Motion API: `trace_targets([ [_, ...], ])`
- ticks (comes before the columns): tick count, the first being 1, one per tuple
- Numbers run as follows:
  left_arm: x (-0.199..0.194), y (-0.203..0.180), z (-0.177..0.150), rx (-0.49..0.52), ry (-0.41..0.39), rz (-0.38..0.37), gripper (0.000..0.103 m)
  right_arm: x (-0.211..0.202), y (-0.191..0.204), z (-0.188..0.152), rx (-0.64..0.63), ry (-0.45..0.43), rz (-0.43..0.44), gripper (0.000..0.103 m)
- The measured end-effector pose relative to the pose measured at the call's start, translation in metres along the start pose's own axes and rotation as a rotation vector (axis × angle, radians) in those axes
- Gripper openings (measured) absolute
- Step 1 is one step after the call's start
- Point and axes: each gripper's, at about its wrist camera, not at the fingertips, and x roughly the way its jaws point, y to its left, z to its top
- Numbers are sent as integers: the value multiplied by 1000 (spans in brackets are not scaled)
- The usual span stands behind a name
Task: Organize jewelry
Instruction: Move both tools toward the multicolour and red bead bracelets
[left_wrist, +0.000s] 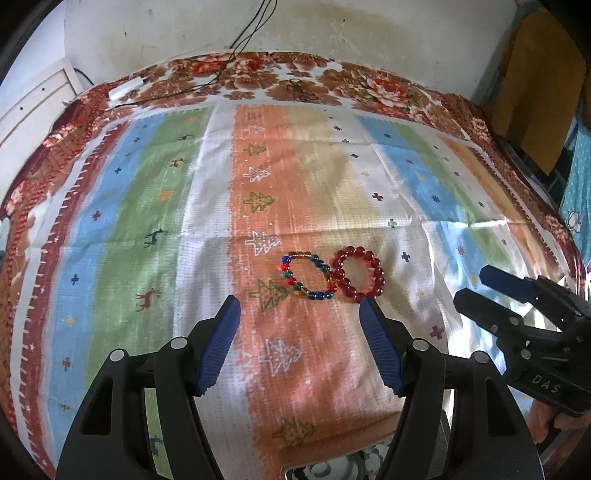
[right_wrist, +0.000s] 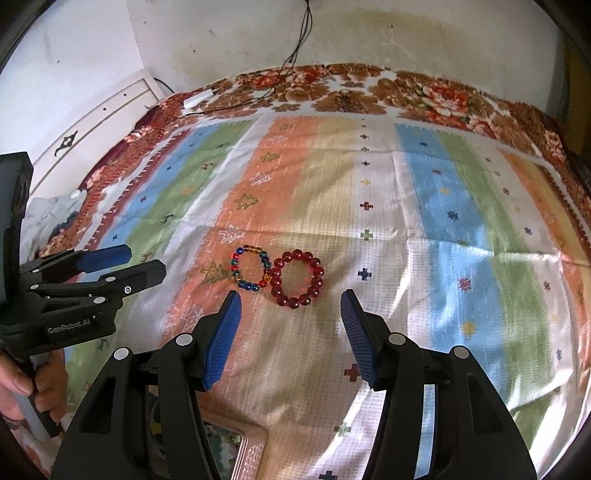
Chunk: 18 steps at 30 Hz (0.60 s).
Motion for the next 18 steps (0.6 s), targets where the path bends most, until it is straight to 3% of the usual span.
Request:
trace_targets([
  [18, 46, 12, 17, -26, 92, -24, 66, 27, -11, 9, 20, 41, -14, 56],
])
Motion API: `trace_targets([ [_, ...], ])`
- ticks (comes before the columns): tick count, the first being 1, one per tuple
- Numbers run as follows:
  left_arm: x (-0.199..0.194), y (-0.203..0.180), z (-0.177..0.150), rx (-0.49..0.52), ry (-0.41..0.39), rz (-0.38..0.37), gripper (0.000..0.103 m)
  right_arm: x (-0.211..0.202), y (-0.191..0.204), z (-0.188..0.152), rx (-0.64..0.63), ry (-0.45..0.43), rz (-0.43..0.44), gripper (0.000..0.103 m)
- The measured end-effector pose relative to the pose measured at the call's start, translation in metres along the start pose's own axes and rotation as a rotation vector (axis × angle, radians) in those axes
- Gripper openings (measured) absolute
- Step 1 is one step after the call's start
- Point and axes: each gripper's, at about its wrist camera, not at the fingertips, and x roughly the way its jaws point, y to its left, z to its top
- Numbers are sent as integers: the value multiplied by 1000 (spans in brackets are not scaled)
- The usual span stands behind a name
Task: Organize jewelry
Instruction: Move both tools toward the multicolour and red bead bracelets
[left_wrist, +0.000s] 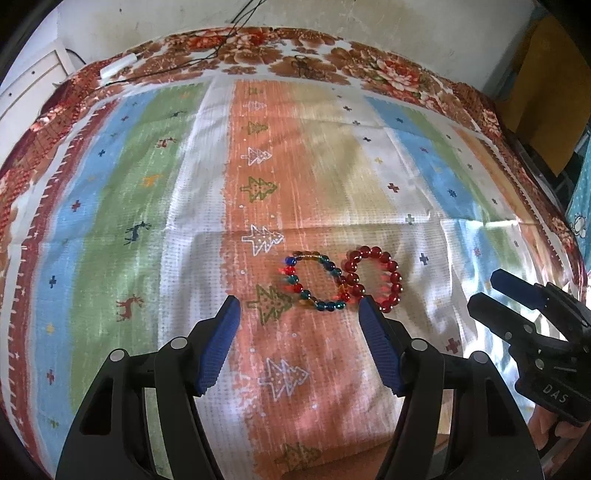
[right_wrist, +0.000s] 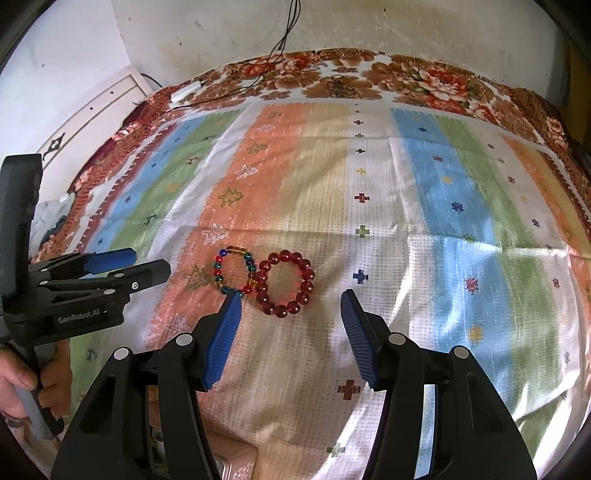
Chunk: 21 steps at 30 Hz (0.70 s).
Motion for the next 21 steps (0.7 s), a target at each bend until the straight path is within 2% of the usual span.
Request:
trace_targets([
  [21, 49, 2, 19, 39, 78, 8, 67, 42, -6, 8, -9, 76, 0, 56],
])
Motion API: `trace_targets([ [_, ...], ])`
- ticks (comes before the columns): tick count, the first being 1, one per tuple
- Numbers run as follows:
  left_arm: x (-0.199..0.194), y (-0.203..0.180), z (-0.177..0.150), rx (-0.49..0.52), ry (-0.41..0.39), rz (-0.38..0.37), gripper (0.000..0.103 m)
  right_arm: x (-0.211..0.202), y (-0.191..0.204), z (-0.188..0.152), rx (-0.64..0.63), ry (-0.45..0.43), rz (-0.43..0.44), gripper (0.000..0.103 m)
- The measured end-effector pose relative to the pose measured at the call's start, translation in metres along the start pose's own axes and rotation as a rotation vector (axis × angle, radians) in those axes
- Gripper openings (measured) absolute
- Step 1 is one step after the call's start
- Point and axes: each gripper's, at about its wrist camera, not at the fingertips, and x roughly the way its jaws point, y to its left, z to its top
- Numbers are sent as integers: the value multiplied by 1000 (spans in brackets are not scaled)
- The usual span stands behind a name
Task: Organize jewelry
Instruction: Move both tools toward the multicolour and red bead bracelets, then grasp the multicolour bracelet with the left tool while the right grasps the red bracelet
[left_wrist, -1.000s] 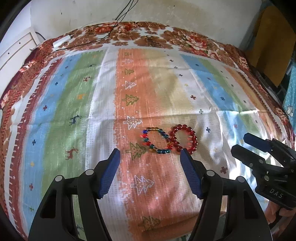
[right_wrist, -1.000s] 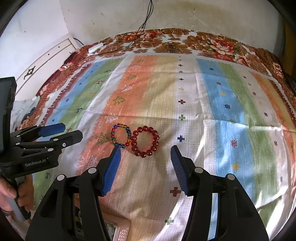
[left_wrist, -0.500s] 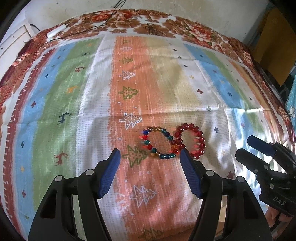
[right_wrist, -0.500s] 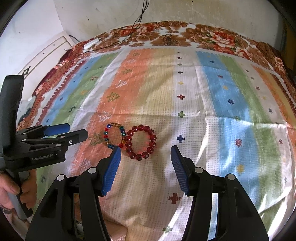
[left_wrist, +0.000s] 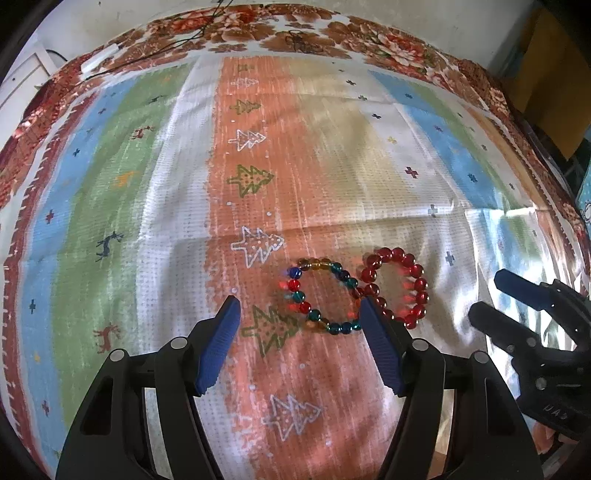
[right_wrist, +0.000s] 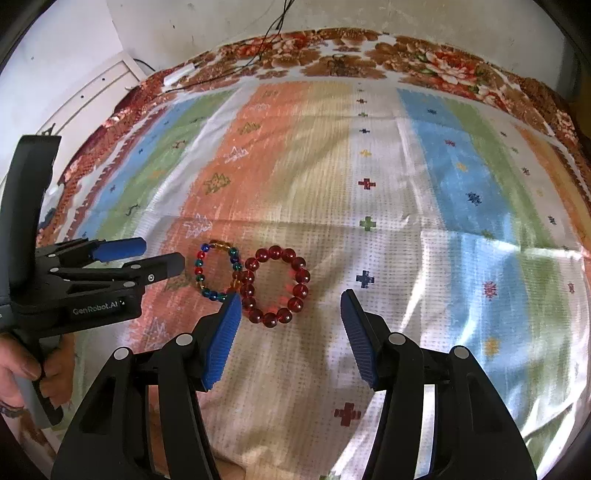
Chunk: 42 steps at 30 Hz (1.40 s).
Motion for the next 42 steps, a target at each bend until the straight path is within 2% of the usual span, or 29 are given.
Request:
trace_targets([
  [10, 22, 3, 9, 10, 35, 17, 67, 24, -2, 2, -6, 45, -6, 56],
  [16, 34, 4, 12, 20, 50, 21, 67, 28, 0, 7, -17, 25, -19, 56],
  [23, 42, 4, 11, 36, 64, 27, 66, 45, -4, 7, -24, 59, -48, 55],
  [24, 44, 4, 10, 41, 67, 30, 66, 47, -4, 6, -27, 63, -47, 54],
  [28, 47, -1, 7, 102, 54, 61, 65, 56, -3, 4, -42, 85, -52, 37],
  [29, 48, -1, 7, 110, 60, 68, 65, 58, -3, 3, -44, 92, -57, 35],
  [32, 52, -1, 6, 126, 70, 106, 54, 60, -5, 0, -33, 103, -51, 33],
  [34, 52, -1, 5, 135, 70, 118, 47, 60, -6, 0, -22, 110, -28, 26],
  [37, 52, 1, 4, 136, 69, 126, 29, 60, -5, -1, -13, 118, -3, 17],
  [39, 52, 4, 4, 135, 72, 139, 9, 60, -2, -2, -25, 116, -6, 16],
  [42, 50, 8, 5, 119, 77, 125, 9, 61, -6, -3, 0, 121, 15, 16],
])
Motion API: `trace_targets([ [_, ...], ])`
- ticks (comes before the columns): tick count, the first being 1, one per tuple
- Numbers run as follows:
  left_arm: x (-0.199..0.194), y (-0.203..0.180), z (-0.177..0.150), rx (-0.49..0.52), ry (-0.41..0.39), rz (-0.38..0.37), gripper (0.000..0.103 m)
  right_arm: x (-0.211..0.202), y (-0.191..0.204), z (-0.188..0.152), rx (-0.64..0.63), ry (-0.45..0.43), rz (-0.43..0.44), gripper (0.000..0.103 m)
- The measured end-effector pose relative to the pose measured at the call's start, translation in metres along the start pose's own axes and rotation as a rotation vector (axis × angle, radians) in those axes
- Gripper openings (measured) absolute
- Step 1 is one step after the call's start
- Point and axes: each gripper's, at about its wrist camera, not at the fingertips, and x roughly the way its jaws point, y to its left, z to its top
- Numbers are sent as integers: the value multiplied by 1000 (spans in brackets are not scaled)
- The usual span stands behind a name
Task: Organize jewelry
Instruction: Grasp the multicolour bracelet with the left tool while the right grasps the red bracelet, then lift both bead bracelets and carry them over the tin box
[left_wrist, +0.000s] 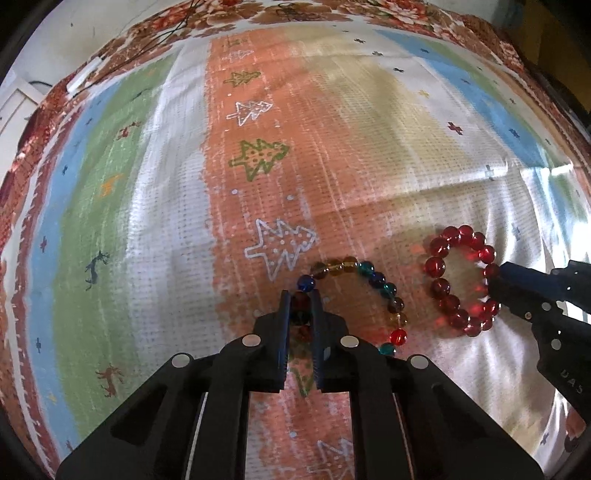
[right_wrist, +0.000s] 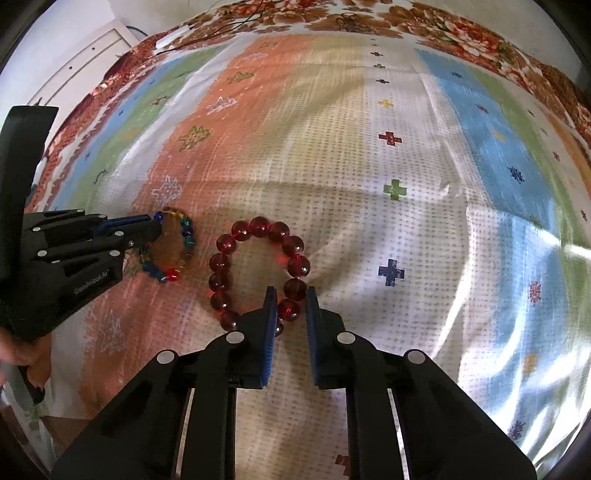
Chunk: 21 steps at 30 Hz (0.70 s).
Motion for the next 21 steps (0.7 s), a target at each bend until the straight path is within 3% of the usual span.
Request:
trace_targets([
  [10, 1, -5, -2, 22, -7, 26, 9, 1, -15, 2, 109, 29, 90, 15],
  [21, 1, -5, -2, 25, -7, 32, 9, 5, -15, 5, 112, 37, 90, 15],
])
